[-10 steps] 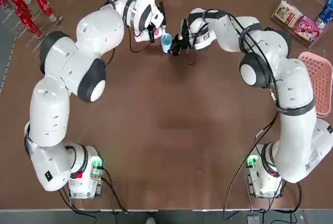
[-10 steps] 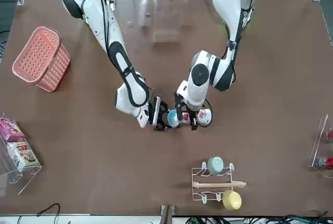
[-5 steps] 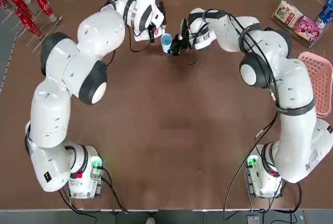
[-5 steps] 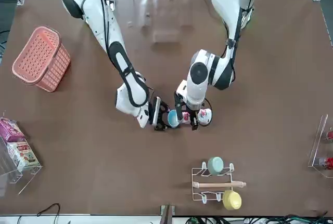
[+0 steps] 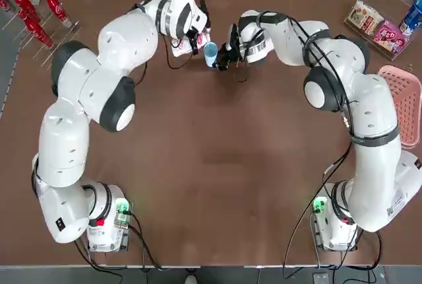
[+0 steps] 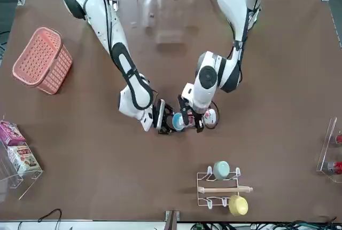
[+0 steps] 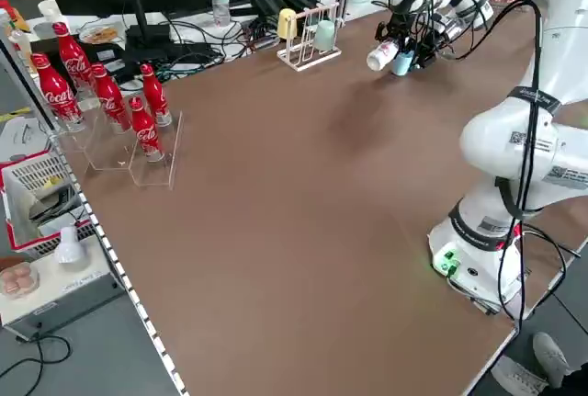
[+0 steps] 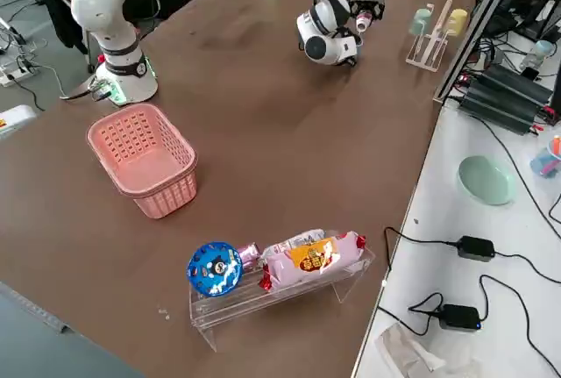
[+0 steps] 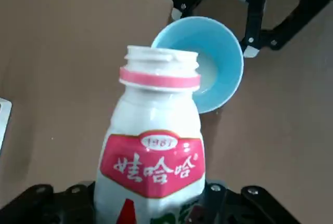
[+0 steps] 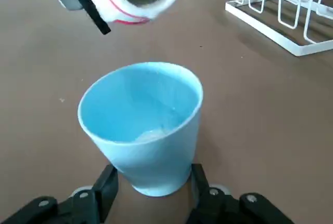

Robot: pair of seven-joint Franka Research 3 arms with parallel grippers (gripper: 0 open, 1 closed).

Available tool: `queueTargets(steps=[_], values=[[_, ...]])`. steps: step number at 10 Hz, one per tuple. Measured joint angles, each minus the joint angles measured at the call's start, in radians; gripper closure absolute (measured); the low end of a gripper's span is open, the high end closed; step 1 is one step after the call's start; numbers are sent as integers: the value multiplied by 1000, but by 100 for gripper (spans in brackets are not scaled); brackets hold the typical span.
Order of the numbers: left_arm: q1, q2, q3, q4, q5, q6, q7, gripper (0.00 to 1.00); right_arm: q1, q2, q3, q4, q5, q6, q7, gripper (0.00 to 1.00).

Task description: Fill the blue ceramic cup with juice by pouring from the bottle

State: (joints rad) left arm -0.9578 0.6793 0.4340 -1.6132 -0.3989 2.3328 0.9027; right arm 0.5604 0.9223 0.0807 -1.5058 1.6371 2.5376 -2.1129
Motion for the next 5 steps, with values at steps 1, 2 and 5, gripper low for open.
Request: queueTargets(steps=[1,2,5], values=[[6,0,1,0,-25,-3,0,50,0,0,0,0,0,0,0,36],[14,0,1,0,-63,-5,1,50,0,0,0,0,0,0,0,36],[30,0,4,1,-175,-19,35,50,0,0,0,1,0,0,0,36]])
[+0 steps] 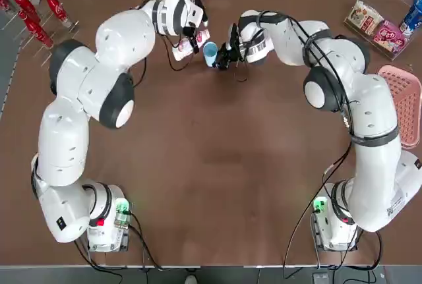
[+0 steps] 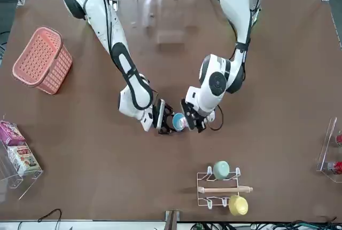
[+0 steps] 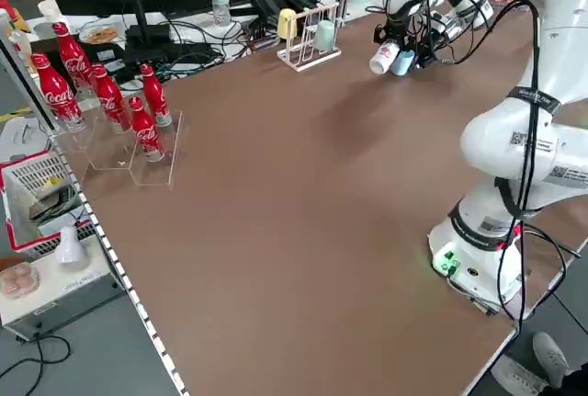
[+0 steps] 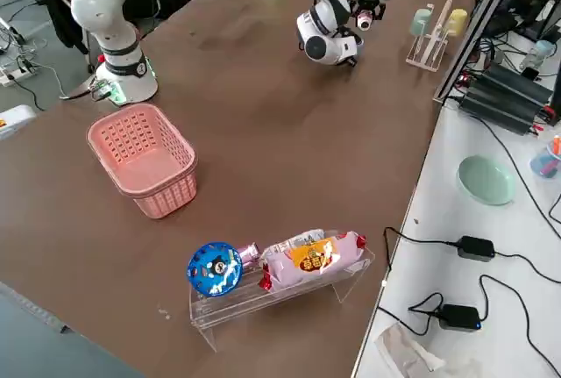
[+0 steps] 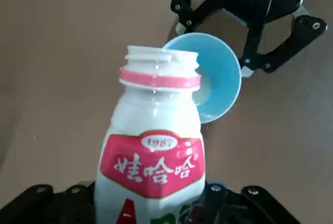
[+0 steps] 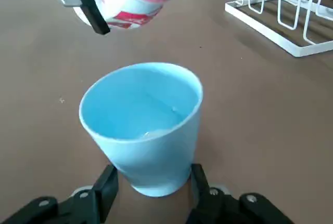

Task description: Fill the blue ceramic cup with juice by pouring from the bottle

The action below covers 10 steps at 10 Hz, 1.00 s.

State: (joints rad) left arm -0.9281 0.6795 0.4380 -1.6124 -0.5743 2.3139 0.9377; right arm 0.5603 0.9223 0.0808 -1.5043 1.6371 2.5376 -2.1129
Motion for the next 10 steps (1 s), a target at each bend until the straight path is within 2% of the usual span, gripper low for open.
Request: queueTargets(steps=[2,4,6,8,10], values=[[41,-9,4,8,-105,0,120,50,0,0,0,0,0,0,0,33],[70,-55,5,-15,-137,-10,233,50,-1,0,0,1,0,0,0,27],[98,-136,6,-82,-147,-23,335,50,-4,0,0,1,2,0,0,22],[167,-218,8,-171,-217,-36,544,51,-5,0,0,1,6,0,0,19],[234,-265,7,-245,-301,-50,746,52,-9,0,1,2,7,0,0,17]])
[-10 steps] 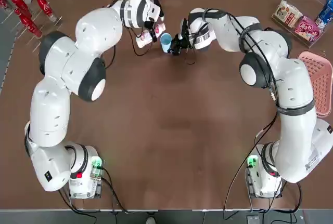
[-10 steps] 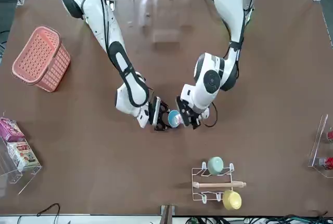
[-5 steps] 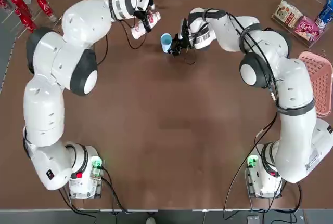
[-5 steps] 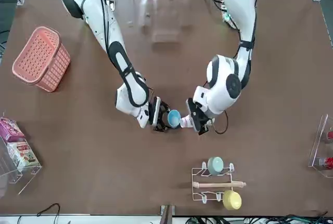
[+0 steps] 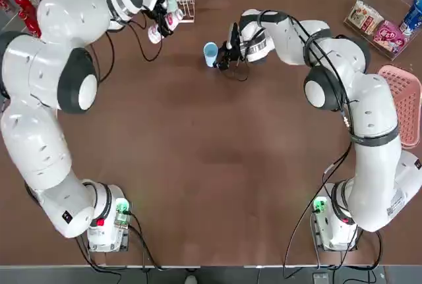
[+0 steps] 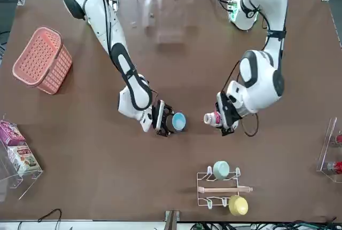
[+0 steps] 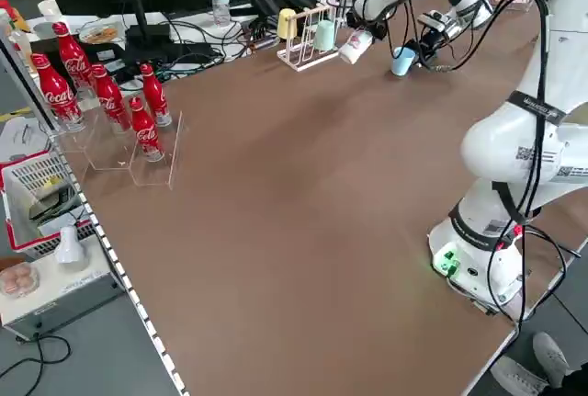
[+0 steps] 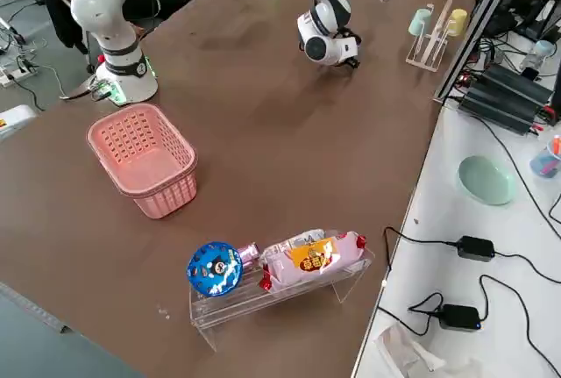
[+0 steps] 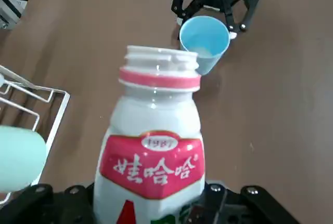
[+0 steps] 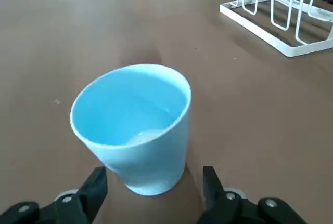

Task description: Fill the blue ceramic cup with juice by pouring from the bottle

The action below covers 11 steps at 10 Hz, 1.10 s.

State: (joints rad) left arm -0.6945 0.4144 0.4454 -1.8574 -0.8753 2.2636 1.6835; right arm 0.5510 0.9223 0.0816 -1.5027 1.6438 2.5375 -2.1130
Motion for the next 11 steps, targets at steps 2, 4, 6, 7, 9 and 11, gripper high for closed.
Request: queueTargets(steps=[2,4,6,7,9,11], values=[[92,-38,0,-54,-66,-77,184,52,-11,0,3,0,0,-1,0,17],[244,-61,1,-80,-126,-240,304,52,-22,0,4,-1,0,-4,0,15],[400,-57,-2,-93,-185,-382,384,52,-32,-2,5,-1,0,-11,0,13],[470,-42,-8,-100,-226,-466,429,52,-36,-4,6,-1,0,-15,-2,6],[624,9,-78,-100,-298,-586,527,52,-38,-11,7,-3,0,-16,-3,3],[818,63,-252,-93,-367,-621,608,52,-46,-24,7,-14,0,-25,-3,0]])
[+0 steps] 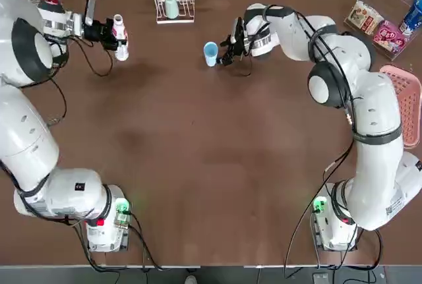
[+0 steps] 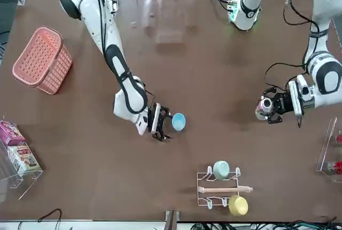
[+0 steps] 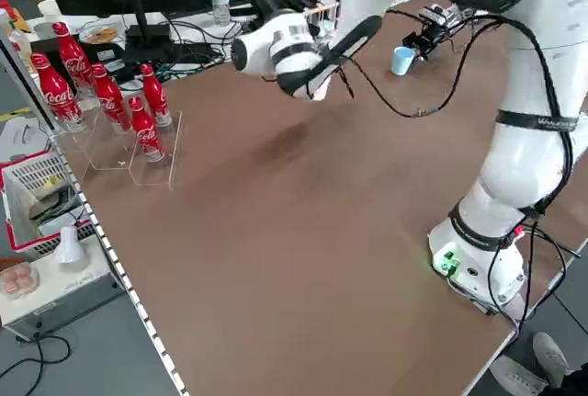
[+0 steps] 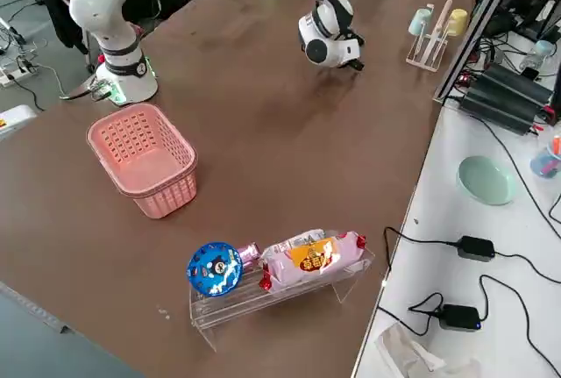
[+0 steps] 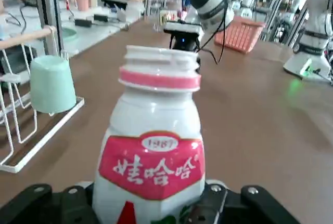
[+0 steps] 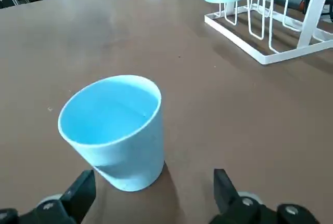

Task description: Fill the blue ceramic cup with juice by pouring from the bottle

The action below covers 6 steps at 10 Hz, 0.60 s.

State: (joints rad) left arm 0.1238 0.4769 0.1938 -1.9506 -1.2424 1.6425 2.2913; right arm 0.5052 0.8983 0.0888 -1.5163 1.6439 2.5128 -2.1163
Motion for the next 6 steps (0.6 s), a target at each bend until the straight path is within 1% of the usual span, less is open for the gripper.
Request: queueTargets(steps=[1,3,4,6], values=[[91,31,-79,3,-7,-3,34,52,-6,-4,0,-5,0,-9,0,0],[248,102,-205,24,-9,-14,117,52,-18,-10,0,-18,0,-21,-6,0],[294,134,-237,40,-9,-18,145,51,-23,-14,0,-27,-1,-23,-10,0],[318,183,-248,52,-8,-47,190,51,-37,-33,0,-43,-18,-28,-13,0]])
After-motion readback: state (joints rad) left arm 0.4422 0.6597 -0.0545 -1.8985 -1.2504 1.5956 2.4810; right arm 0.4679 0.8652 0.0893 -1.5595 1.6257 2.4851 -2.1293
